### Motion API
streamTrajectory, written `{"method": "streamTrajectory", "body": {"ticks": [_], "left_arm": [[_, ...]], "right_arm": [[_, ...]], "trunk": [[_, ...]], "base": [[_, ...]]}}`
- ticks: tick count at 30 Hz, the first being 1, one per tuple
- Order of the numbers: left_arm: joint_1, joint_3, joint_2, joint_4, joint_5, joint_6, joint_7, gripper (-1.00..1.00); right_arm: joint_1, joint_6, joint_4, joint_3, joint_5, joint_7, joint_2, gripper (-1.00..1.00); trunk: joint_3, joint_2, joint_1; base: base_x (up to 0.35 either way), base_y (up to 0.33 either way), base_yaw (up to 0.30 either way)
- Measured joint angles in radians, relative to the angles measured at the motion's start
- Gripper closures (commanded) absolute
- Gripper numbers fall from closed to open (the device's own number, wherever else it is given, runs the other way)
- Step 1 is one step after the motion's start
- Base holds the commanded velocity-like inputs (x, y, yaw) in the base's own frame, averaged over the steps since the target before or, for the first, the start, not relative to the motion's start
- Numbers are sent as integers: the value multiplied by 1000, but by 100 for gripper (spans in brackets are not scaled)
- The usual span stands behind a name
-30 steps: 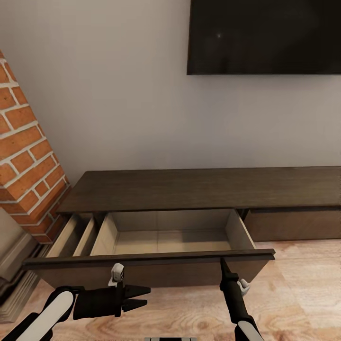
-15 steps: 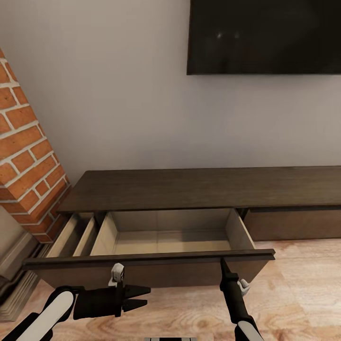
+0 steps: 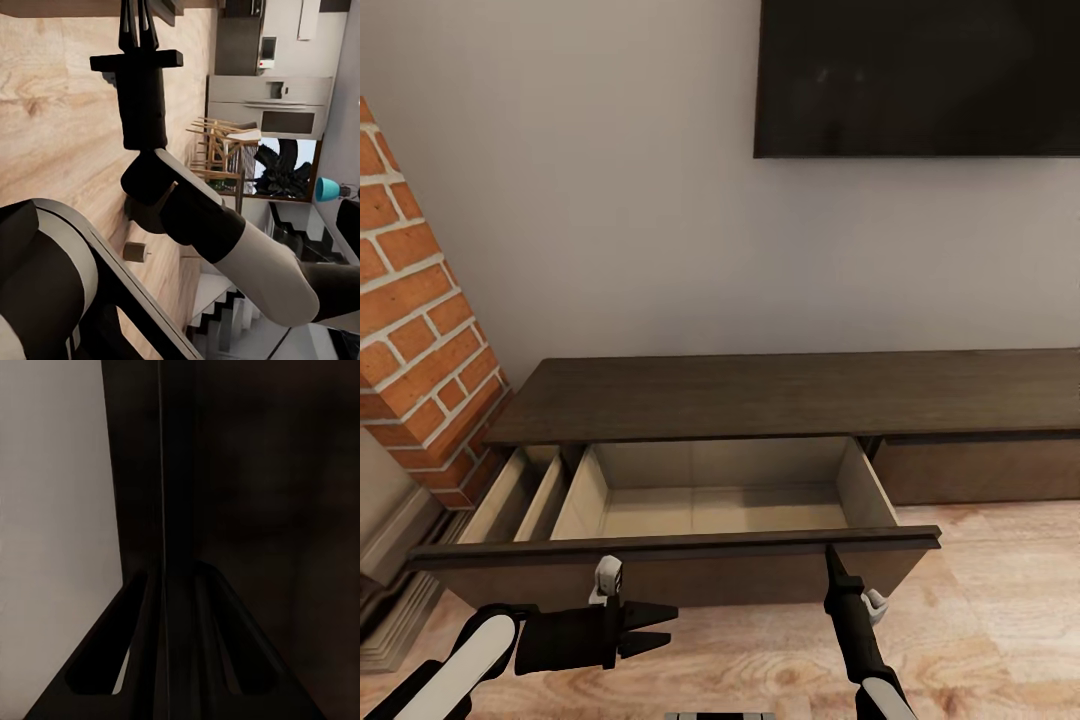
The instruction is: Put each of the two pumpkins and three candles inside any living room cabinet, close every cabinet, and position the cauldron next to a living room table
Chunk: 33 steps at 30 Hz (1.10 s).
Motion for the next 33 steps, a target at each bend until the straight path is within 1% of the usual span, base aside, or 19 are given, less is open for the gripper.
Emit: {"method": "streamTrajectory", "body": {"ticks": [11, 20, 21, 22, 33], "left_arm": [[0, 0, 0, 1, 0, 0, 0, -100], [0, 2, 0, 7, 0, 0, 0, -100], [0, 2, 0, 7, 0, 0, 0, -100], [0, 1, 0, 7, 0, 0, 0, -100], [0, 1, 0, 7, 0, 0, 0, -100]], "right_arm": [[0, -1, 0, 0, 0, -1, 0, 100], [0, -3, 0, 0, 2, 0, 0, 100], [0, -3, 0, 0, 2, 0, 0, -100], [0, -3, -3, 10, 14, 7, 1, -100], [0, 1, -2, 10, 12, 5, 1, -100]], "trunk": [[0, 0, 0], [0, 0, 0], [0, 0, 0], [0, 0, 0], [0, 0, 0]], "base": [[-55, 0, 0], [-6, 0, 0], [0, 0, 0], [0, 0, 0], [0, 0, 0]]}}
